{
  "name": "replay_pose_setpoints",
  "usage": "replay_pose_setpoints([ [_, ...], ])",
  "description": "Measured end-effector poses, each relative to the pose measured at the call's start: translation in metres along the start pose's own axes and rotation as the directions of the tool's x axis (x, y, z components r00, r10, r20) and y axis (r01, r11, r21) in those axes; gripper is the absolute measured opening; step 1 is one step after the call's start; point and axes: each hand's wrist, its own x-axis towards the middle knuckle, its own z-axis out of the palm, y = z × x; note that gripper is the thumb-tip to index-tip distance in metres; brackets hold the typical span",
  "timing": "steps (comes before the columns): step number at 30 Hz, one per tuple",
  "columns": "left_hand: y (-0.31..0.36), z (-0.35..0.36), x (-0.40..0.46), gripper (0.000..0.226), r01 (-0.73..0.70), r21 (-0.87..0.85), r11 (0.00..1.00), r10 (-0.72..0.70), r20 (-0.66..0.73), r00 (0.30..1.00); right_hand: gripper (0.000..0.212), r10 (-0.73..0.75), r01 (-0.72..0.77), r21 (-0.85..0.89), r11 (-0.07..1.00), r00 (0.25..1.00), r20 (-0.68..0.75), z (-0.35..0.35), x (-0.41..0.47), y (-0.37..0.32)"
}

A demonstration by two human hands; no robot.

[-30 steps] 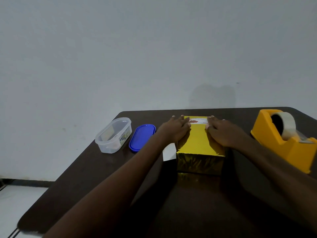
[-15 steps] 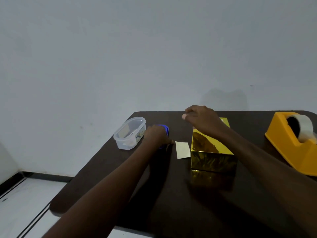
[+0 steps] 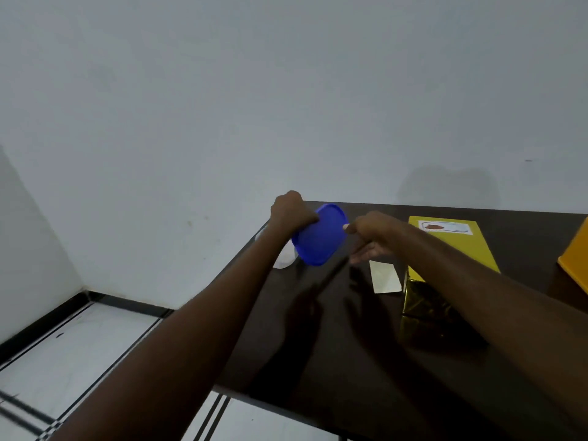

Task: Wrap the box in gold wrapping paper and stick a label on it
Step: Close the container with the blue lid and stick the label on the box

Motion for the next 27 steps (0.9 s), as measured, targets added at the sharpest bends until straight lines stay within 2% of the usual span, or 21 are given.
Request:
replay_pose_setpoints([
  [3,-0.010,-0.020,0.004,0.019,0.111,-0.279,0.954,-0.097,0.064,0.993,0.048,-0.049,0.049,0.014,0.999,0.999,0.013,0.012,0.009,-0.001],
  [5,-0.018,-0.031,0.009,0.018,0.136,-0.356,0.925,-0.118,0.071,0.990,0.038,-0.126,0.127,0.087,0.988,0.992,-0.021,0.019,0.014,-0.007],
  [8,-0.033,-0.046,0.016,0.027,0.124,-0.327,0.937,-0.121,0.029,0.992,0.027,-0.189,0.197,0.129,0.972,0.979,-0.074,0.035,0.019,-0.022],
  [14,-0.067,-0.054,0.024,0.022,0.128,-0.217,0.968,-0.122,0.043,0.992,0.038,-0.208,0.213,0.043,0.976,0.973,-0.102,0.074,0.035,-0.038],
  [21,-0.100,-0.034,0.029,0.023,0.172,-0.214,0.962,-0.152,0.105,0.983,0.019,-0.231,0.211,-0.129,0.969,0.956,-0.178,0.095,0.059,-0.029],
  [27,-0.115,-0.025,0.027,0.030,0.273,-0.372,0.887,-0.227,0.163,0.960,0.031,-0.153,0.156,0.025,0.987,0.981,-0.116,0.099,0.058,-0.023],
])
